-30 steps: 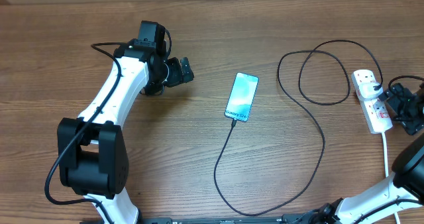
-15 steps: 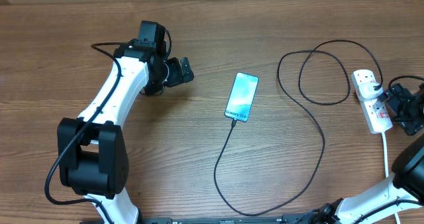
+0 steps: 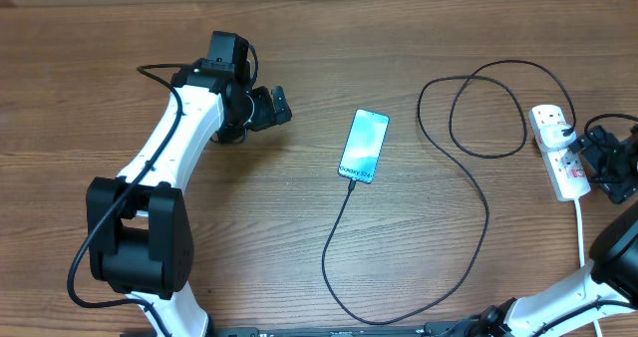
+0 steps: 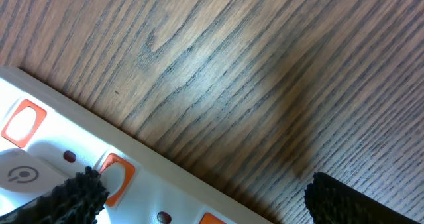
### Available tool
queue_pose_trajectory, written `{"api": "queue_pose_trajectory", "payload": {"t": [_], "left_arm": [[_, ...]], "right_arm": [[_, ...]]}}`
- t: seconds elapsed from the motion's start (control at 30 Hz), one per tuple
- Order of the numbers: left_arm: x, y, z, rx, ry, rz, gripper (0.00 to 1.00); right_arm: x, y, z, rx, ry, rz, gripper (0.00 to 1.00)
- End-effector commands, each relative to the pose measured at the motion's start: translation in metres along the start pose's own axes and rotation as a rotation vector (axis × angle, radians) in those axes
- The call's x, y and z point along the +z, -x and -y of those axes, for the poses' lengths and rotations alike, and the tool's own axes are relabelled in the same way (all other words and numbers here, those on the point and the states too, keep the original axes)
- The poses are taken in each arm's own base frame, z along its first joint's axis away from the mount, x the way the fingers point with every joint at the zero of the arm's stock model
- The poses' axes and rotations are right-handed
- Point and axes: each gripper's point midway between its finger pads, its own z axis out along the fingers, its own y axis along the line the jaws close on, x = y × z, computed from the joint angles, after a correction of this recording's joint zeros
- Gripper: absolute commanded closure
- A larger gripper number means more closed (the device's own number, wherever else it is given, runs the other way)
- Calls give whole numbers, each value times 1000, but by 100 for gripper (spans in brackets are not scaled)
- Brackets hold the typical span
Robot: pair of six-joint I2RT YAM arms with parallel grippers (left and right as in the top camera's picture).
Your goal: Plug charger to phone and switch on socket
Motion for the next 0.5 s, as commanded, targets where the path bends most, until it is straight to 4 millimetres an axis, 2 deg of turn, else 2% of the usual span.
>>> {"api": "queue_pose_trajectory", "payload": {"t": [0.0,0.17,0.47], "left_arm": [[-10,3,3,25,-7,27,0],[-10,3,3,25,-7,27,1],[-10,3,3,25,-7,27,0]], "right_arm": [[12,-19,-2,-45,-10,-69,2],[23,-27,1,-41,-16,-108,1],[23,-31,2,-39,-20,-123,1]]}}
